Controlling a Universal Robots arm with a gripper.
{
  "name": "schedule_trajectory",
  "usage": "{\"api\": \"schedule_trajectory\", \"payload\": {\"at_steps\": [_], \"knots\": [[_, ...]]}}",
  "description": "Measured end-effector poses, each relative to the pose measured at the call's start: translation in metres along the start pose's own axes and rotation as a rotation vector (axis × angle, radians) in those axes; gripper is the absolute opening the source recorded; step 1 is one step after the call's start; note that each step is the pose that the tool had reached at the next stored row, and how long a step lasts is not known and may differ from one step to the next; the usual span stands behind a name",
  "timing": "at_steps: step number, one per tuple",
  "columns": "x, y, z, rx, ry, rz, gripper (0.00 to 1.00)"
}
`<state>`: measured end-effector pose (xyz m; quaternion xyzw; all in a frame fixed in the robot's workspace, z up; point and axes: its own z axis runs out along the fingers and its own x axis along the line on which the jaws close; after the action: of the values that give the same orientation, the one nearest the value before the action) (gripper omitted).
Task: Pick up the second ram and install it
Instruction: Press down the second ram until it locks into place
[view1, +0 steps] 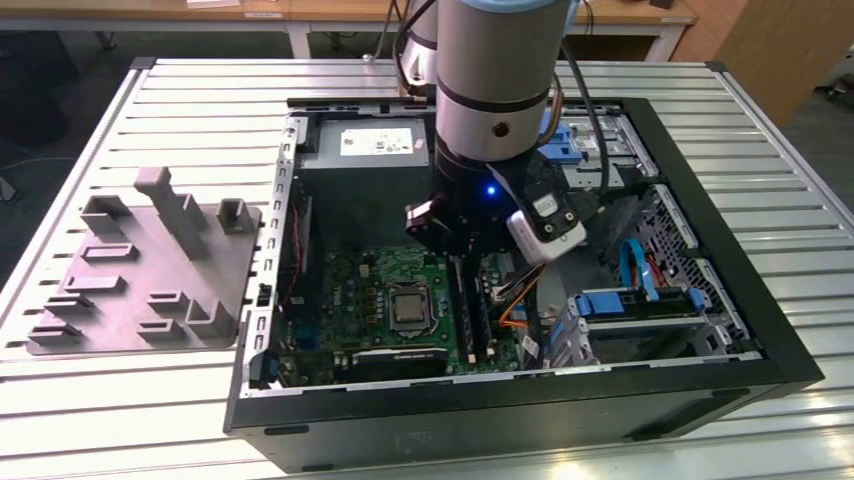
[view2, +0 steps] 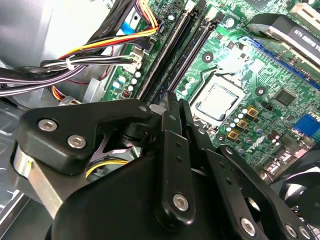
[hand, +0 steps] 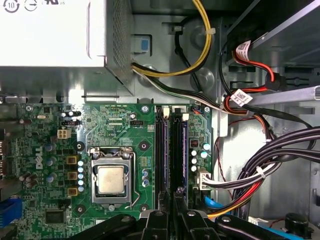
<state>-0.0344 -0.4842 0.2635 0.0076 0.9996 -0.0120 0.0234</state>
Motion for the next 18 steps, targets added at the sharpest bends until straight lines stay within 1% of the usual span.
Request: {"api": "schedule_trajectory", "payload": {"at_steps": [10, 11, 12, 18], "knots": [[-0.0001, -0.0001, -0.0019, 0.0000, 0.0000, 0.000, 0.18], [-0.0001, -0.0001, -0.0021, 0.0000, 0.0000, 0.000, 0.17], [-0.0001, -0.0001, -0.0023, 0.0000, 0.0000, 0.000, 0.11], [-0.0002, -0.0001, -0.0035, 0.0000, 0.0000, 0.000, 0.10]]}}
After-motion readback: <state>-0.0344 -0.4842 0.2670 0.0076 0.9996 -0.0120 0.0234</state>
